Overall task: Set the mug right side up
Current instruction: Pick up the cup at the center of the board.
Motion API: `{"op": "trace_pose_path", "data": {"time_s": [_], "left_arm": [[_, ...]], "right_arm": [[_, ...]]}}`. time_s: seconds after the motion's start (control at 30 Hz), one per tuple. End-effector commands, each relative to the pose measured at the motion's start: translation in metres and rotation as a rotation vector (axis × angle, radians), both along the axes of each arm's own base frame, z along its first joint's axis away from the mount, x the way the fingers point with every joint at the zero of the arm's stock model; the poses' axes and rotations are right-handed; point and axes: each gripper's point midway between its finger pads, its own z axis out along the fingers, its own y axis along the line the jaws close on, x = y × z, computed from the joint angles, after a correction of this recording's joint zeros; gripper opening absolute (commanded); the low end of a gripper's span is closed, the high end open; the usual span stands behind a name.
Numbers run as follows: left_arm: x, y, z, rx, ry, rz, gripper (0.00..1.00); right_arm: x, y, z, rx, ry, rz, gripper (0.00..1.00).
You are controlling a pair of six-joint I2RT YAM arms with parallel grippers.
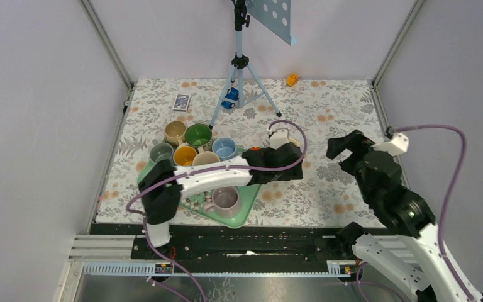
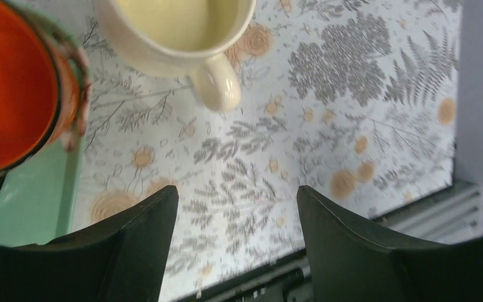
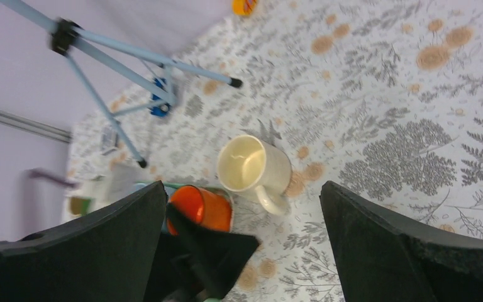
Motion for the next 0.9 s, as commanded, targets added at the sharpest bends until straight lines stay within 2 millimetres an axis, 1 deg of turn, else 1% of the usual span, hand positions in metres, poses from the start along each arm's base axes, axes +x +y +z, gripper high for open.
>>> {"op": "trace_pose_path", "data": {"time_s": [0.0,0.1,0.2,0.23,0.33,0.5,0.7,0.87], "left_arm": [[0.028,-0.027,-0.002,0.028,-0.090,0.098,0.72],[0.036,-0.035,-0.017,0.077,-0.098,0.153,0.69],[0.044,-0.044,-0.026,0.092,-0.104,0.201,0.66],[0.046,-0.044,-0.034,0.114,-0.104,0.218,0.66],[0.054,-0.041,-0.043,0.155,-0.122,0.262,0.66],[0.061,-0.048,-0.055,0.188,-0.132,0.276,0.65],[0.069,-0.044,-0.063,0.204,-0.153,0.321,0.62],[0.074,-0.037,-0.075,0.220,-0.138,0.340,0.58]], "right_arm": [[-0.021,-0.015,0.034,-0.005,-0.056,0.015,1.00],[-0.029,-0.013,0.049,0.012,-0.077,0.057,1.00],[-0.034,-0.006,0.056,0.031,-0.090,0.108,1.00],[-0.035,-0.005,0.058,0.032,-0.093,0.119,1.00],[-0.037,-0.004,0.059,0.022,-0.095,0.138,1.00],[-0.041,-0.006,0.062,0.011,-0.108,0.149,1.00],[-0.040,-0.005,0.063,-0.009,-0.113,0.162,0.99],[-0.041,-0.004,0.063,-0.013,-0.114,0.173,1.00]]}}
